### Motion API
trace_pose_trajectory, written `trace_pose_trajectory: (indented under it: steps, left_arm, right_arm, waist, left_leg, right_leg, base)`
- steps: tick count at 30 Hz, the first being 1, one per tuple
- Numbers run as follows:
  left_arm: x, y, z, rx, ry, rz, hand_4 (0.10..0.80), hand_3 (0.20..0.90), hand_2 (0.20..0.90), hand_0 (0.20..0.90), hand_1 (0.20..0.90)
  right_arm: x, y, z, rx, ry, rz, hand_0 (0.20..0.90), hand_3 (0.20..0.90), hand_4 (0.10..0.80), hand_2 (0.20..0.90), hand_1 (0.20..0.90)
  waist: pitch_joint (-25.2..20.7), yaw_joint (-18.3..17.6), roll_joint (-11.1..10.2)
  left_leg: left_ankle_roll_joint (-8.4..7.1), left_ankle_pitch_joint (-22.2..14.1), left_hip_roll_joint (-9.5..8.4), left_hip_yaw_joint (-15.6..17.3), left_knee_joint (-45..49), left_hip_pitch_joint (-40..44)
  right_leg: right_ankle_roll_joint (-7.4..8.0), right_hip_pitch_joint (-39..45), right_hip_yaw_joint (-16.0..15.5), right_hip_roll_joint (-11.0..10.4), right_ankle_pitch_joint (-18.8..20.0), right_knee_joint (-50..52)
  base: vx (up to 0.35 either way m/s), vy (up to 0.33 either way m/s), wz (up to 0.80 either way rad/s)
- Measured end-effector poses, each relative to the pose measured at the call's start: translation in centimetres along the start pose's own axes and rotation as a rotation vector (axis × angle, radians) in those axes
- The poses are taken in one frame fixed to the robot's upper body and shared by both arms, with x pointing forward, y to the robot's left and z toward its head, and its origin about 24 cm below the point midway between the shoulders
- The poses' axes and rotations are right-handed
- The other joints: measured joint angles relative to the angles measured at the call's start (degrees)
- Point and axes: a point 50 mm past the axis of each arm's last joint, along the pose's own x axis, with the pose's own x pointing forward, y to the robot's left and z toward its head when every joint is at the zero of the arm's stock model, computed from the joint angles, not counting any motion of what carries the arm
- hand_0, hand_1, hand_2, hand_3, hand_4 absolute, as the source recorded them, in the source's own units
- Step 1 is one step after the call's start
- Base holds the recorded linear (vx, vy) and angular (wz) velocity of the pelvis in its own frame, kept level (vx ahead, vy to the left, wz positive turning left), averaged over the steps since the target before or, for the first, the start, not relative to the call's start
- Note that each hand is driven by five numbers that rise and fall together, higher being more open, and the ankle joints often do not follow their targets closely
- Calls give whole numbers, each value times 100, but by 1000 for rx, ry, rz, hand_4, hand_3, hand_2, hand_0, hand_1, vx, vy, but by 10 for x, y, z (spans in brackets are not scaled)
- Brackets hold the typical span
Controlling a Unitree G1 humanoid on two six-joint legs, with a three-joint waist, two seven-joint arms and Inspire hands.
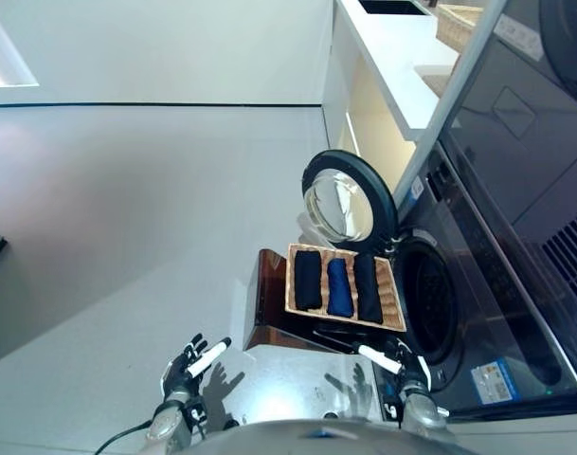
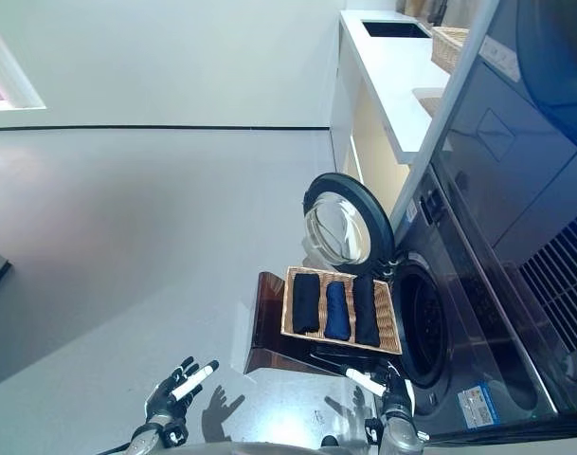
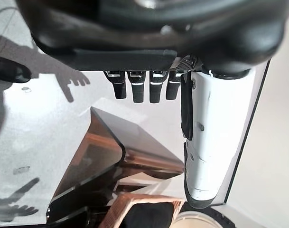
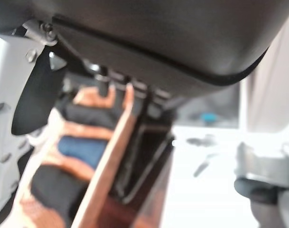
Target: Pick up the clothes and place them into the washing machine
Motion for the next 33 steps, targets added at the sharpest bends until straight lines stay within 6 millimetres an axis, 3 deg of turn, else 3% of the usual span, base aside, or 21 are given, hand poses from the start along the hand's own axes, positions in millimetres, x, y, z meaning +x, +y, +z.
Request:
trace_pose_trajectory:
  steps: [7, 16, 28, 30, 33]
  left_arm:
    - [5, -7, 8, 7, -22, -23, 800, 900, 900, 900, 900]
    - [7, -10, 13, 7, -34, -32, 800, 900, 900, 900, 900]
    - [12, -11, 25, 13, -67, -36, 800, 900, 900, 900, 900]
    - [12, -9, 26, 16, -67, -32, 800, 900, 900, 900, 900]
    - [17, -16, 35, 36, -91, -53, 800, 900, 900, 900, 900]
  right_arm:
    - [1, -2, 1, 12, -2, -9, 900, 900, 800, 900, 900]
    - [2, -5, 2, 22, 1, -23, 900, 900, 800, 900, 900]
    - [9, 6, 21, 37, -47, 18, 900, 900, 800, 900, 900]
    - [9, 6, 21, 45, -45, 17, 900, 900, 800, 900, 900]
    - [12, 5, 31, 64, -72, 10, 900, 900, 800, 900, 900]
  waist:
    - [9, -145, 14]
    - [156, -151, 182]
    - [467, -147, 58]
    - [504, -142, 56]
    - [750, -193, 211]
  left_leg:
    - [13, 72, -20, -33, 4, -251]
    - [52, 23, -103, 7, 5, -204]
    - [339, -69, -484, 377, 11, -280]
    - [371, -89, -506, 399, 31, -207]
    - [575, -393, -489, 293, 472, -121]
  right_leg:
    - [-6, -183, -142, -37, -9, 97]
    - [23, -278, 55, -95, 14, 172]
    - [239, -790, 408, -437, 28, 625]
    - [227, -831, 325, -442, 8, 815]
    - [234, -1197, 88, -492, 20, 2133]
  base:
    - [-63, 49, 9]
    - [19, 107, -10]
    - [11, 146, -16]
    - [103, 189, -23]
    - [60, 160, -15]
